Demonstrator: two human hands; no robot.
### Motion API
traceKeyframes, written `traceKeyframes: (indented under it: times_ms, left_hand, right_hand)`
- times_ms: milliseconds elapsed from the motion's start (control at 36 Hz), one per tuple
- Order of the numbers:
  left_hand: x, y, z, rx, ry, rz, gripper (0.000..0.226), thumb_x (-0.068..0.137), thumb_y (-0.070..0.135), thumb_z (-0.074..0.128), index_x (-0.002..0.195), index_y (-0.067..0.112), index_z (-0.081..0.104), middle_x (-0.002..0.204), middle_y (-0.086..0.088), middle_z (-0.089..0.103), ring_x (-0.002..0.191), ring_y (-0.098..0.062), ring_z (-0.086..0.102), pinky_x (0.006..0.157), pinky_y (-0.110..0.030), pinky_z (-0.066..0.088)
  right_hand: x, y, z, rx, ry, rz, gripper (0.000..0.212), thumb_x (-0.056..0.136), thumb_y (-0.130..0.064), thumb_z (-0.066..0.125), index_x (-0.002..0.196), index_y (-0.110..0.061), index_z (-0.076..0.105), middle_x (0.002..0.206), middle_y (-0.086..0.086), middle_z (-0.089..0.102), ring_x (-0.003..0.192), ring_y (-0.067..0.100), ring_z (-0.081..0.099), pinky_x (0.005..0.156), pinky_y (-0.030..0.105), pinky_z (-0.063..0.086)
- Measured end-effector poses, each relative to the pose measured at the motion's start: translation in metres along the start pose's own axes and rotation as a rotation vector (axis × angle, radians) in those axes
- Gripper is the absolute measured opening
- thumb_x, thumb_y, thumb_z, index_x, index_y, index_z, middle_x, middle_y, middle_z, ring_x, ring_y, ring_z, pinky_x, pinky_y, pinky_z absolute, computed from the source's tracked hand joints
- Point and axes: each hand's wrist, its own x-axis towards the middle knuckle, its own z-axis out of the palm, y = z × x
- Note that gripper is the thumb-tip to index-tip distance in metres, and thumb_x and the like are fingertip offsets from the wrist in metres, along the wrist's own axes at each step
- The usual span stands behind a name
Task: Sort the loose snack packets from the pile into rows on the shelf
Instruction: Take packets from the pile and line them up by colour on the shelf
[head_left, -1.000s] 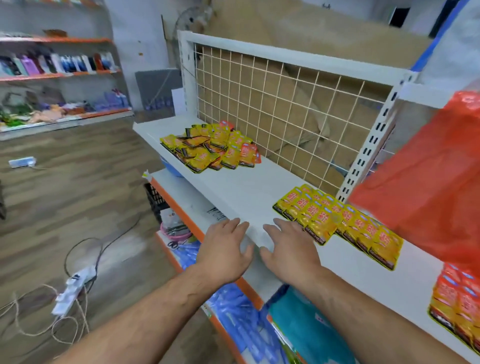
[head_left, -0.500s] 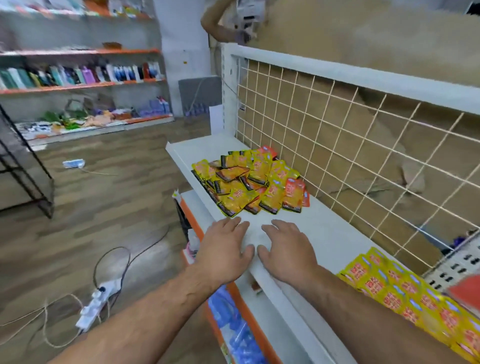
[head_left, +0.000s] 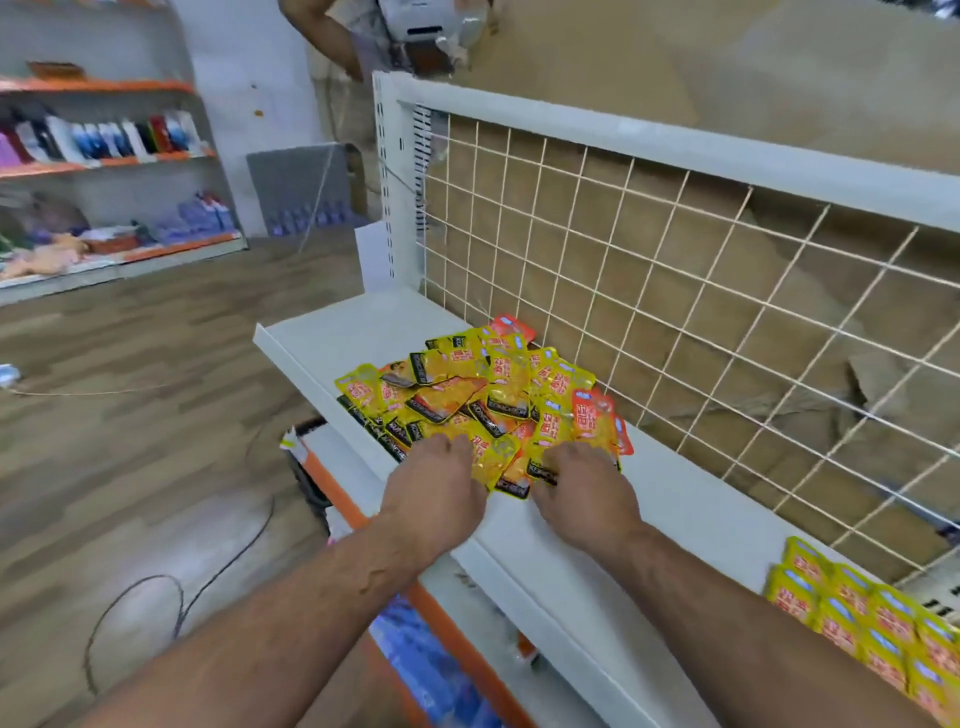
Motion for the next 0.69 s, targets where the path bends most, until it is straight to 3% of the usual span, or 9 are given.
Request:
traceKeyframes:
  times_ms: [139, 222, 278, 361, 472, 556, 694]
  left_hand:
    - [0.02, -0.013, -0.002, 0.003, -0.099, 0.058, 0.036, 0.094, 0.036, 0.052, 0.12, 0.012, 0.046, 0.118, -0.011, 0.053, 0.103, -0.03, 0.059, 0.069, -0.033, 0.04]
    - [0.028, -0.018, 0.002, -0.021, -0.121, 0.07, 0.039, 0.092, 0.036, 0.057, 0.119, 0.011, 0.044, 0.117, -0.012, 0.056, 0.105, -0.031, 0.059, 0.074, -0.036, 0.046]
    - [0.033, -0.021, 0.005, -0.052, -0.126, 0.081, 0.041, 0.091, 0.037, 0.06, 0.118, 0.01, 0.044, 0.114, -0.011, 0.058, 0.104, -0.031, 0.06, 0.076, -0.036, 0.046]
    - [0.039, -0.024, 0.009, -0.162, -0.127, 0.082, 0.038, 0.085, 0.035, 0.065, 0.105, 0.012, 0.043, 0.104, -0.009, 0.061, 0.099, -0.032, 0.062, 0.07, -0.034, 0.042]
    - [0.044, -0.026, 0.011, -0.242, -0.15, 0.058, 0.042, 0.081, 0.034, 0.068, 0.102, 0.01, 0.041, 0.093, -0.007, 0.06, 0.088, -0.031, 0.063, 0.063, -0.032, 0.042]
    - [0.047, -0.028, 0.013, -0.319, -0.183, 0.013, 0.041, 0.078, 0.034, 0.071, 0.094, 0.012, 0.041, 0.079, 0.0, 0.054, 0.075, -0.024, 0.058, 0.058, -0.03, 0.038]
    - [0.047, -0.031, 0.017, -0.359, -0.185, -0.023, 0.04, 0.077, 0.039, 0.072, 0.083, 0.014, 0.041, 0.074, 0.002, 0.05, 0.066, -0.017, 0.05, 0.055, -0.03, 0.034]
  right_hand:
    - [0.01, -0.006, 0.008, -0.041, -0.031, 0.103, 0.039, 0.094, -0.047, 0.05, 0.125, -0.024, 0.055, 0.131, -0.001, 0.052, 0.124, 0.026, 0.044, 0.09, 0.037, 0.047]
    - [0.008, -0.01, 0.013, -0.043, 0.007, 0.116, 0.018, 0.092, -0.043, 0.047, 0.092, -0.025, 0.052, 0.111, -0.002, 0.061, 0.112, 0.026, 0.048, 0.077, 0.035, 0.045]
    - [0.007, -0.01, 0.016, -0.023, 0.05, 0.137, 0.021, 0.09, -0.042, 0.045, 0.08, -0.024, 0.049, 0.098, -0.003, 0.063, 0.103, 0.024, 0.05, 0.071, 0.033, 0.044]
    - [0.007, -0.011, 0.018, 0.057, 0.135, 0.203, 0.033, 0.09, -0.046, 0.046, 0.077, -0.02, 0.061, 0.086, -0.003, 0.066, 0.092, 0.021, 0.058, 0.066, 0.031, 0.048]
    - [0.012, -0.015, 0.017, 0.152, 0.135, 0.376, 0.036, 0.091, -0.058, 0.05, 0.087, -0.023, 0.058, 0.085, -0.003, 0.065, 0.087, 0.023, 0.062, 0.068, 0.032, 0.046]
    - [0.021, -0.014, 0.022, 0.231, 0.155, 0.51, 0.051, 0.084, -0.065, 0.058, 0.104, -0.018, 0.052, 0.097, 0.001, 0.065, 0.093, 0.028, 0.064, 0.069, 0.035, 0.047]
    - [0.032, -0.014, 0.026, 0.269, 0.117, 0.614, 0.069, 0.072, -0.061, 0.074, 0.114, -0.013, 0.049, 0.111, 0.007, 0.064, 0.101, 0.03, 0.064, 0.079, 0.038, 0.051]
